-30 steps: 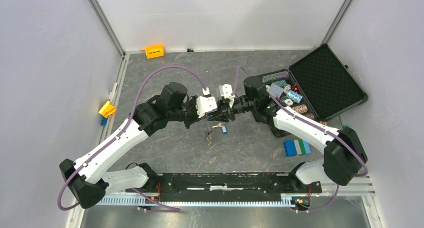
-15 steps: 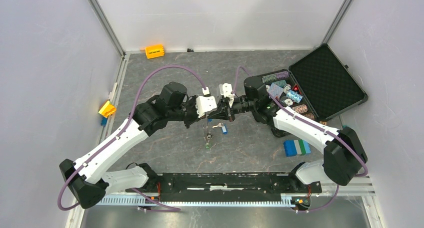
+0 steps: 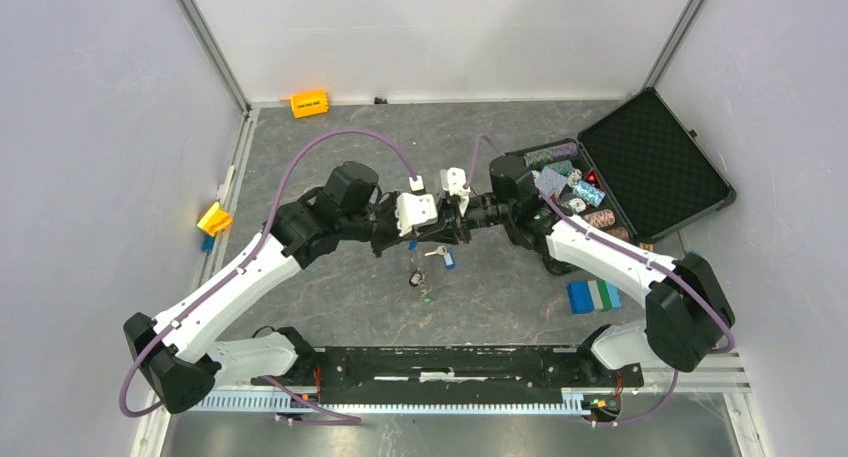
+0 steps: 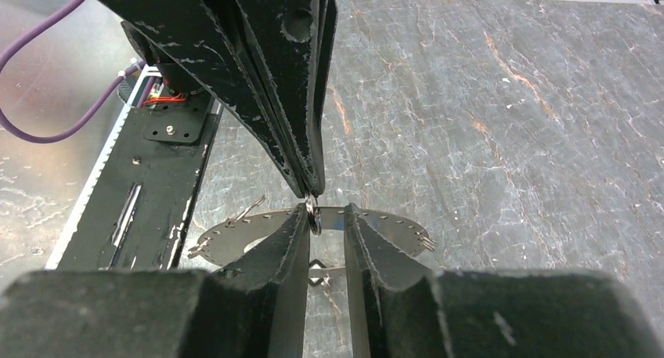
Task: Put the keys on the keyring
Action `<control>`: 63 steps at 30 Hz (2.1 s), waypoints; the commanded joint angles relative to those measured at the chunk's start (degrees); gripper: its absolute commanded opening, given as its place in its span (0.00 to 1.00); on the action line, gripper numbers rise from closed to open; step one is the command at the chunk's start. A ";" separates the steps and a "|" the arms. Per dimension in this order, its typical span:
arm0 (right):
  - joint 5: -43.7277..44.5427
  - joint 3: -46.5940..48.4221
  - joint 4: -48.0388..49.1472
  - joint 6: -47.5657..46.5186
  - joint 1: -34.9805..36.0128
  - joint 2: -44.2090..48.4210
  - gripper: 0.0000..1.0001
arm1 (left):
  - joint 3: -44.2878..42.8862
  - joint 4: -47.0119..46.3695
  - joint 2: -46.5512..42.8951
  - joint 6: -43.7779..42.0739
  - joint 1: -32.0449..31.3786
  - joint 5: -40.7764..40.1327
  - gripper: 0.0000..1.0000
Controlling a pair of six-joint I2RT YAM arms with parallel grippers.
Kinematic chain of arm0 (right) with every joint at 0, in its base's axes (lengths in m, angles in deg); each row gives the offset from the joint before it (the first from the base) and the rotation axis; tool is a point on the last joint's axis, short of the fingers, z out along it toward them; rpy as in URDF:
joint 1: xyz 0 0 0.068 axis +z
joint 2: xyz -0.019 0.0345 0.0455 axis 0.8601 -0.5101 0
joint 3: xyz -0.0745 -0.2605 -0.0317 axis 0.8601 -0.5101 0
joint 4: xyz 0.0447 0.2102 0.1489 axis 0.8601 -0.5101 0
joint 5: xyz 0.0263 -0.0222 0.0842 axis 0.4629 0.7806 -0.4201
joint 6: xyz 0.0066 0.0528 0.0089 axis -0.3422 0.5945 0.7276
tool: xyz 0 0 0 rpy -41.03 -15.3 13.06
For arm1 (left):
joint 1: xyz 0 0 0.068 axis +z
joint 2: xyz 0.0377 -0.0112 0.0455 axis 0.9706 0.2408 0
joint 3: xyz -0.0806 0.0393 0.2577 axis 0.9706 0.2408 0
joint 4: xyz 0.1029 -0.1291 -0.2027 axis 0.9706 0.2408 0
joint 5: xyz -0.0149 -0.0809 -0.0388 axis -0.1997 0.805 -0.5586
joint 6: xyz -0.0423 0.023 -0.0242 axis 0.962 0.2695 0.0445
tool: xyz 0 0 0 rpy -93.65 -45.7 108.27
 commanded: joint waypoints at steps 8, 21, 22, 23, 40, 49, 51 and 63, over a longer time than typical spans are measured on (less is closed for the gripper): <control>-2.72 0.33 2.21 -0.17 -1.44 3.12 0.26 | -0.58 -3.44 -0.98 -0.34 -0.35 2.38 0.02; -3.68 -1.08 4.13 1.22 -1.44 2.95 0.20 | -0.84 -3.96 -0.85 0.36 -0.34 1.83 0.02; -3.60 -1.22 4.43 1.49 -1.44 2.79 0.19 | -0.84 -4.05 -0.76 0.38 -0.35 1.81 0.02; -3.34 -1.22 4.54 1.65 -1.44 2.52 0.19 | -0.91 -4.06 -0.80 0.35 -0.35 1.82 0.02; -3.86 -1.27 6.87 3.37 -1.85 1.86 0.00 | 0.03 -4.67 -2.65 -0.37 -0.02 2.43 0.14; -7.55 -4.03 16.89 12.06 -4.21 3.50 0.00 | 2.62 -5.34 -7.21 -1.23 8.30 10.99 0.46; -8.47 -5.37 21.13 15.62 -4.70 3.93 0.00 | 4.25 -6.84 -8.48 -1.14 12.09 15.26 0.46; -9.76 -10.53 41.96 31.84 -5.76 3.23 0.00 | 14.45 -23.38 -7.12 -0.89 14.60 33.61 0.49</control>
